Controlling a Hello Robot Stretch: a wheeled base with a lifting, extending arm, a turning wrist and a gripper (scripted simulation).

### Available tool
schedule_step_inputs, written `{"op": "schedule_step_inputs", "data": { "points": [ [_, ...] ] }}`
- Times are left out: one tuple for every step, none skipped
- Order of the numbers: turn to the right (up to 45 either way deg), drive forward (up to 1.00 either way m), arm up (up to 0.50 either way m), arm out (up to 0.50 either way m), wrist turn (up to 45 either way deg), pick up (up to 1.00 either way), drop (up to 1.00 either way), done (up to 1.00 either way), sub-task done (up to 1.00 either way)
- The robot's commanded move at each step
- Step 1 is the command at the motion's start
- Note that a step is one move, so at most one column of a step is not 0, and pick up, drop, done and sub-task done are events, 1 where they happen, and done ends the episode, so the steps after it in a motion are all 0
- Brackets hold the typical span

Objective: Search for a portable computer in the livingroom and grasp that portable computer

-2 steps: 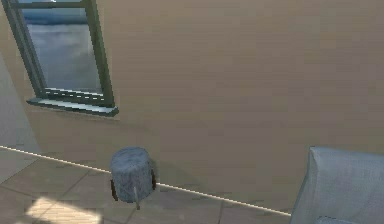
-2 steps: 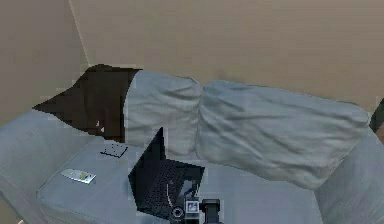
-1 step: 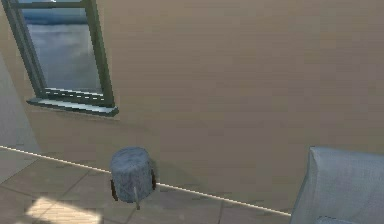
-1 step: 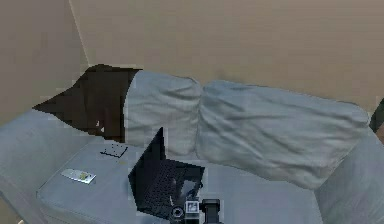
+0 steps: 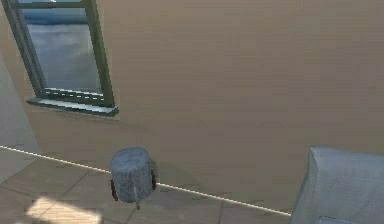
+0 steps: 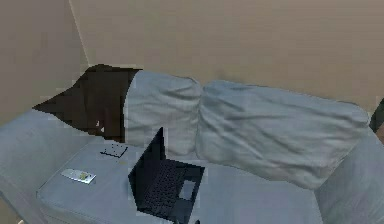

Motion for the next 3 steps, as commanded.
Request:
{"op": "schedule_step_inputs", "data": {
  "points": [
    [0.0, 0.00, 0.00, 0.00, 0.0, 1.00, 0.00, 0.00, 0.00],
    [0.0, 0.00, 0.10, 0.00, 0.0, 0.00, 0.00, 0.00, 0.00],
    [0.0, 0.00, 0.00, 0.00, 0.0, 0.00, 0.00, 1.00, 0.00]
  ]
}}
